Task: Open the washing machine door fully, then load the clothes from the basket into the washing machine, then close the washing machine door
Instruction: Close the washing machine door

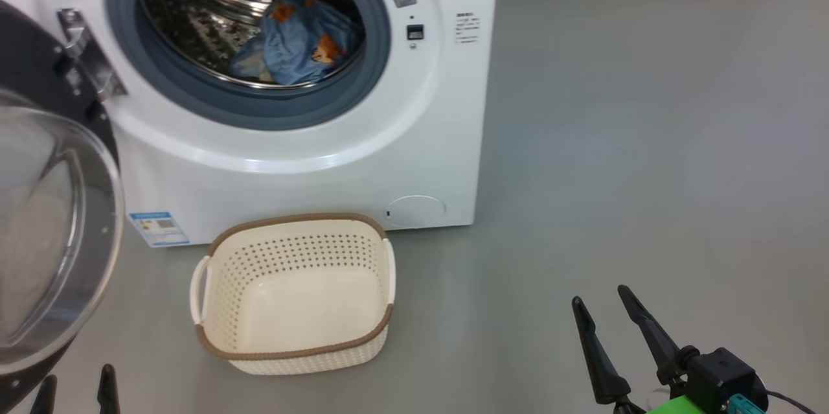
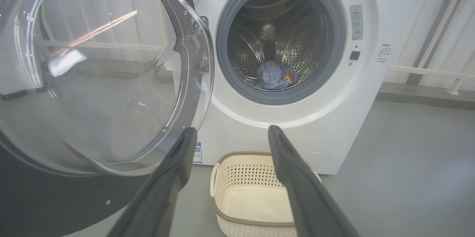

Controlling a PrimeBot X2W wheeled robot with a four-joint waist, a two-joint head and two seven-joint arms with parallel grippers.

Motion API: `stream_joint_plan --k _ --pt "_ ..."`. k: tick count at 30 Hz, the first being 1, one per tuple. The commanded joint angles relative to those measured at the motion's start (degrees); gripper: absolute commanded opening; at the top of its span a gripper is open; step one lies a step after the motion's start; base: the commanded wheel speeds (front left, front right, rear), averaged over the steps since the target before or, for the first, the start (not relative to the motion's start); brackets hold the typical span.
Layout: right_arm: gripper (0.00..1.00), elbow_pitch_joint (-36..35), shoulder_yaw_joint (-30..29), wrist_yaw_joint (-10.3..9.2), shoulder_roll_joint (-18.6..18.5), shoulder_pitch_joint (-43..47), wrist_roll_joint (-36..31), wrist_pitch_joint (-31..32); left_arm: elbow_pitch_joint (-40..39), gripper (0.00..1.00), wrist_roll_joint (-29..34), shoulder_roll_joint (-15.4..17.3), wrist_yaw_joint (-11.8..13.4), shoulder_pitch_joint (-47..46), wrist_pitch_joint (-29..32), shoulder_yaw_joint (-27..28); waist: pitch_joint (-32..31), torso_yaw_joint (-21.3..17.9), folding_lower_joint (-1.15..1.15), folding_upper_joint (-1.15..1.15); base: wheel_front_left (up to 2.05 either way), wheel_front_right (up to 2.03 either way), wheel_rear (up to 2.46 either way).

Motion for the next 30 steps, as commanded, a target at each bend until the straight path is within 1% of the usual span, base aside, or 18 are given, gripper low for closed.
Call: stream_joint_plan --k 1,7,12,18,22,25,28,30 --pt "1.00 -1.21 1.66 0.16 -0.11 -0.70 -0.24 -0.28 -0.96 1.00 -0.16 0.79 -0.14 -3.06 -0.29 2.23 -0.03 1.65 0.00 0.00 0.00 0.00 0.00" --pt "1.00 -0.50 1.83 0.16 -0.11 -1.13 -0.50 -0.28 -0.31 1.00 -0.30 0.27 -0.14 -3.45 -0.29 2.86 -0.32 5.89 0.00 0.00 0.00 0.00 0.00" --pt "1.00 0.13 1.66 0.16 -0.11 -1.46 -0.18 -0.28 0.47 1.00 -1.39 -0.21 -0.14 -3.56 -0.29 2.33 -0.56 10.15 0.00 0.00 0.00 0.00 0.00" --pt "1.00 1.24 2.14 0.16 -0.11 -1.71 0.25 -0.28 1.11 1.00 -0.88 -0.18 -0.14 -3.28 -0.29 3.05 -1.19 15.46 0.00 0.00 0.00 0.00 0.00" --pt "1.00 1.62 2.17 0.16 -0.11 -2.07 0.26 -0.28 1.16 1.00 -1.35 -0.93 -0.14 -3.26 -0.29 3.22 -1.34 18.51 0.00 0.00 0.00 0.00 0.00" --pt "1.00 1.85 2.16 0.16 -0.11 -2.22 0.44 -0.28 1.21 1.00 -1.20 -1.37 -0.14 -3.13 -0.29 3.49 -1.42 20.57 0.00 0.00 0.00 0.00 0.00" --pt "1.00 2.01 2.29 0.16 -0.11 -2.41 0.64 -0.28 1.88 1.00 -1.14 -1.10 -0.14 -3.38 -0.29 4.02 -1.42 22.36 0.00 0.00 0.00 0.00 0.00" --pt "1.00 2.26 2.66 0.16 -0.11 -2.67 0.70 -0.28 2.23 1.00 -1.05 -1.21 -0.14 -3.43 -0.29 4.66 -1.42 23.04 0.00 0.00 0.00 0.00 0.00"
